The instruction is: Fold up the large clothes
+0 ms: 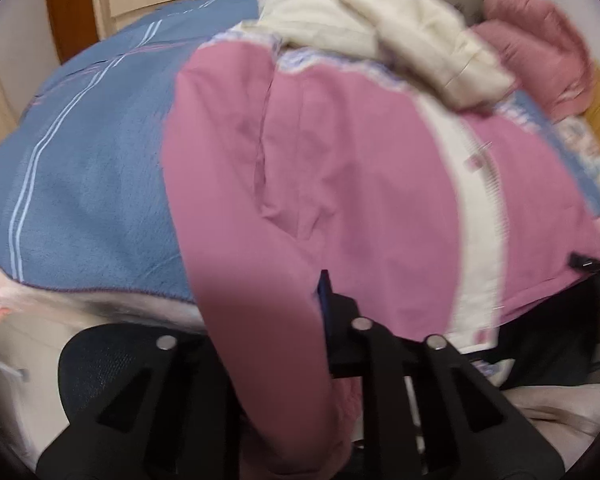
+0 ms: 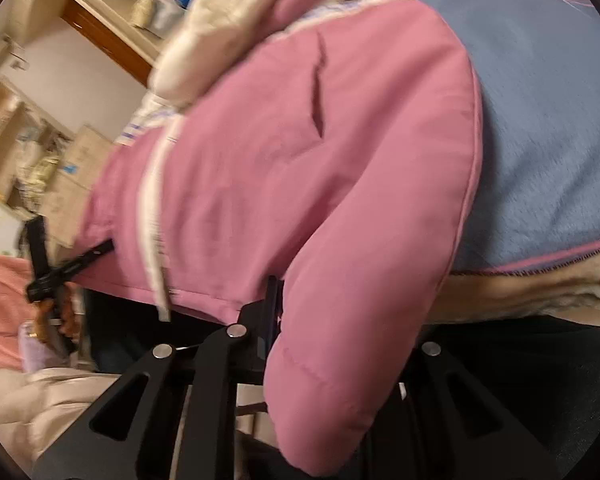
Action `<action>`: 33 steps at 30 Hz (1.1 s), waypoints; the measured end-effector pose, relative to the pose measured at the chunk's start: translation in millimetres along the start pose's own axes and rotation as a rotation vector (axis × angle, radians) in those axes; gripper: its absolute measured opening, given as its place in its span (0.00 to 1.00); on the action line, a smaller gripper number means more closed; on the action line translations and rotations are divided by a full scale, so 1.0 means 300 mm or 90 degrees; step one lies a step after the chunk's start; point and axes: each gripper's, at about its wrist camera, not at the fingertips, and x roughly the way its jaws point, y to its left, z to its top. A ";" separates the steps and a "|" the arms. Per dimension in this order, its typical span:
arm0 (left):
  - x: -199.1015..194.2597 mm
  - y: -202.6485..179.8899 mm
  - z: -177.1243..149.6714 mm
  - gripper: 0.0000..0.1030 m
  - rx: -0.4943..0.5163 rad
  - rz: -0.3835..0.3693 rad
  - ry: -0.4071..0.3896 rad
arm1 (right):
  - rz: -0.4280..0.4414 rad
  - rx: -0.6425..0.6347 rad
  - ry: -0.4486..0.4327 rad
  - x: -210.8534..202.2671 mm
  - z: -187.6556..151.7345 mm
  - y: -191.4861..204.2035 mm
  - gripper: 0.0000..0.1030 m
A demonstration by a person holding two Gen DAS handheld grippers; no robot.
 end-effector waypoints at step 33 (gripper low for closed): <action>0.517 0.505 1.096 0.51 -0.521 -0.389 -0.089 | -0.176 0.242 -0.382 0.178 1.207 -0.285 0.94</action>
